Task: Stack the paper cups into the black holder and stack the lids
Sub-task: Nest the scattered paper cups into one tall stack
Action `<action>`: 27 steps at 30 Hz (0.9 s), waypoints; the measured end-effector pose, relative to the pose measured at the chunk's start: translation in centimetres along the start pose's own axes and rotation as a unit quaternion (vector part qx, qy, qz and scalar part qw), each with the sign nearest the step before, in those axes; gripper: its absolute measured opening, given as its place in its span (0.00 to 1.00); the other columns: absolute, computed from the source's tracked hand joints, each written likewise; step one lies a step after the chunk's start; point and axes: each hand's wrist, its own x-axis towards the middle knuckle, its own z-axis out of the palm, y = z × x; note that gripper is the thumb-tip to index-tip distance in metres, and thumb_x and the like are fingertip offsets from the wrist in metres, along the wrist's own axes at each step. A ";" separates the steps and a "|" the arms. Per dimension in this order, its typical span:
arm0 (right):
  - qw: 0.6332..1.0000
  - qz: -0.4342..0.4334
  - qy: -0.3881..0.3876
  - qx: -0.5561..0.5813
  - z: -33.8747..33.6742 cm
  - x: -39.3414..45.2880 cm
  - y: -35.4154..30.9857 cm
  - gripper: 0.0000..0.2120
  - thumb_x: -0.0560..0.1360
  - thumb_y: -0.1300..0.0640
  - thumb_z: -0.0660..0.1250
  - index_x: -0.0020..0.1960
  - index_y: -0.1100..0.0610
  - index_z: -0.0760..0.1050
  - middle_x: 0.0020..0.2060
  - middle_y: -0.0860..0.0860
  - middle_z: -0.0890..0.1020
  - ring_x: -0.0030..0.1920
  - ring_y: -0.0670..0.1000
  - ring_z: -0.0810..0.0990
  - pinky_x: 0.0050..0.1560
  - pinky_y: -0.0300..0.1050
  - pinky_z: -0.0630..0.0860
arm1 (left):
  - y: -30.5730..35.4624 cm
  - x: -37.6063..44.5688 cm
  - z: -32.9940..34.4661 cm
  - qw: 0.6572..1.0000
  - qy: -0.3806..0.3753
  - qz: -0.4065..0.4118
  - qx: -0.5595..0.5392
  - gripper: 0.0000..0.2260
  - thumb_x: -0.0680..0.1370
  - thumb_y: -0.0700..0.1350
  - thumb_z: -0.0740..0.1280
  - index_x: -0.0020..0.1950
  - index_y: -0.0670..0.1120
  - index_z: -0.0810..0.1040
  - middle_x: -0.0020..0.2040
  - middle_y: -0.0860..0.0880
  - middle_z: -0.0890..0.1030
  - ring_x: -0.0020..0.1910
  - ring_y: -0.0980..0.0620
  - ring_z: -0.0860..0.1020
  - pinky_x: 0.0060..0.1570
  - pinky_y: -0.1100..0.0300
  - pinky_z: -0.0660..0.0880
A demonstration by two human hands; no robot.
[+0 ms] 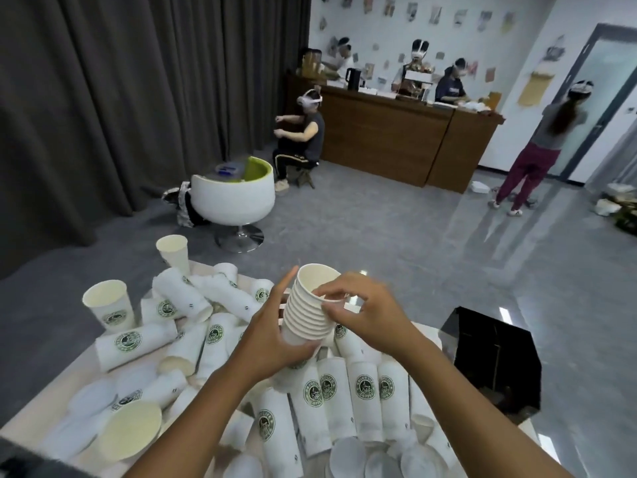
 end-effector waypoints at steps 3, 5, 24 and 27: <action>1.000 -0.007 0.015 -0.007 1.2 -0.3 -0.6 0.15 0.73 0.58 0.76 0.59 0.48 0.83 0.53 0.44 0.84 0.55 0.48 0.80 0.56 0.38 0.74 | -0.9 -0.9 -0.8 1.000 0.000 0.003 -0.010 0.51 0.64 0.54 0.83 0.78 0.73 0.55 0.65 0.69 0.75 0.65 0.62 0.77 0.59 0.57 0.80; 0.999 -0.002 0.033 -0.004 1.7 -0.8 -1.0 0.17 0.73 0.55 0.76 0.61 0.47 0.81 0.57 0.43 0.82 0.59 0.50 0.79 0.55 0.41 0.75 | -1.2 -1.5 -1.3 1.000 0.000 0.005 -0.006 0.51 0.65 0.53 0.83 0.76 0.75 0.54 0.63 0.73 0.73 0.64 0.64 0.75 0.58 0.61 0.79; 0.967 0.256 -0.004 0.016 7.1 -14.0 5.5 0.29 0.73 0.55 0.78 0.69 0.41 0.73 0.63 0.40 0.75 0.58 0.39 0.75 0.51 0.31 0.72 | -5.1 -6.2 -4.2 0.993 0.088 -0.019 -0.083 0.56 0.62 0.44 0.83 0.80 0.67 0.54 0.76 0.58 0.67 0.70 0.63 0.74 0.57 0.68 0.78; 0.967 0.241 -0.060 0.049 9.6 -14.1 6.0 0.31 0.72 0.56 0.78 0.71 0.42 0.71 0.65 0.40 0.74 0.59 0.38 0.74 0.51 0.28 0.71 | -4.6 -6.1 -4.4 0.990 0.119 -0.030 -0.068 0.57 0.62 0.43 0.83 0.81 0.66 0.53 0.77 0.57 0.67 0.70 0.60 0.75 0.58 0.66 0.78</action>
